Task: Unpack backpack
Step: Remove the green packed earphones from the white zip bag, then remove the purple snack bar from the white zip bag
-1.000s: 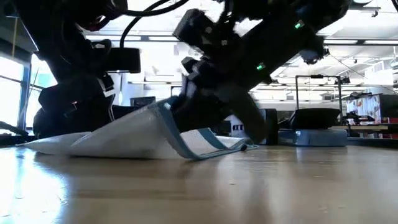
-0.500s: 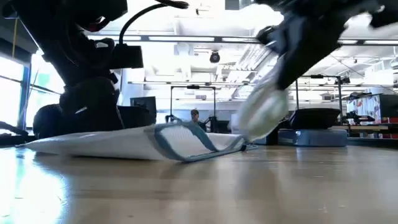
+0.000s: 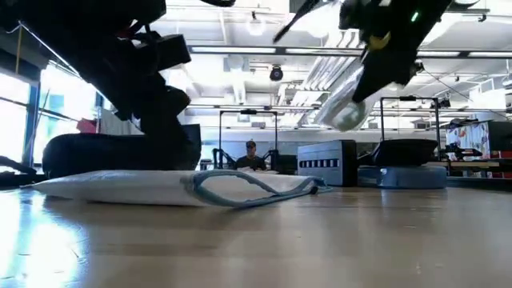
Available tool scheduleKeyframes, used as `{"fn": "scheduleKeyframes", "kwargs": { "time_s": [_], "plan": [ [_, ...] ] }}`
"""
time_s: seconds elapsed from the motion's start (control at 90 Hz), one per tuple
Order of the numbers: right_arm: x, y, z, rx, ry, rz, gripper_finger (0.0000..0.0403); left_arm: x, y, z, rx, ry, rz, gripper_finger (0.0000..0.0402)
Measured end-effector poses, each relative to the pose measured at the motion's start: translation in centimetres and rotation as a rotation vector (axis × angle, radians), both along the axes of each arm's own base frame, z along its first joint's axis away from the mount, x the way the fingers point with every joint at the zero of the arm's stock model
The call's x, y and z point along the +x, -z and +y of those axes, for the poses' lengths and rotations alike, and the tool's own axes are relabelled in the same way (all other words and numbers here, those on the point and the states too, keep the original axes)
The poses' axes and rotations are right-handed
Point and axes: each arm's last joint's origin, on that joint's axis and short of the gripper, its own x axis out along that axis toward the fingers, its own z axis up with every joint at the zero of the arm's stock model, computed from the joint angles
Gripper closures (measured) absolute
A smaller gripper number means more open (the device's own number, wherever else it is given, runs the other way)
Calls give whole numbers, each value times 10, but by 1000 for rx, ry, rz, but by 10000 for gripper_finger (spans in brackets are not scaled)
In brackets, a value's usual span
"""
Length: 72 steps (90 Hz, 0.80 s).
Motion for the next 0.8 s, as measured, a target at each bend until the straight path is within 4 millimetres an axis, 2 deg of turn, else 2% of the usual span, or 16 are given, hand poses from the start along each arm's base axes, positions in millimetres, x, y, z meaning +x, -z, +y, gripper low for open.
{"fn": "scheduleKeyframes", "kwargs": {
  "time_s": [0.144,0.322,0.444,0.622,0.711,0.8],
  "plan": [
    [10,32,-24,-143,45,-17,403,0,0,0,-1,1,-3,390],
    [19,53,-53,-90,100,32,400,0,0,0,4,0,-6,390],
    [21,59,-63,-30,125,48,365,0,0,-1,4,0,-7,390],
    [20,56,-58,-26,98,57,270,0,0,0,4,0,-7,390],
    [18,51,-48,-37,36,77,232,0,0,0,4,0,-6,390],
    [16,47,-32,-28,-27,70,211,0,0,0,5,1,-5,390]
  ]
}}
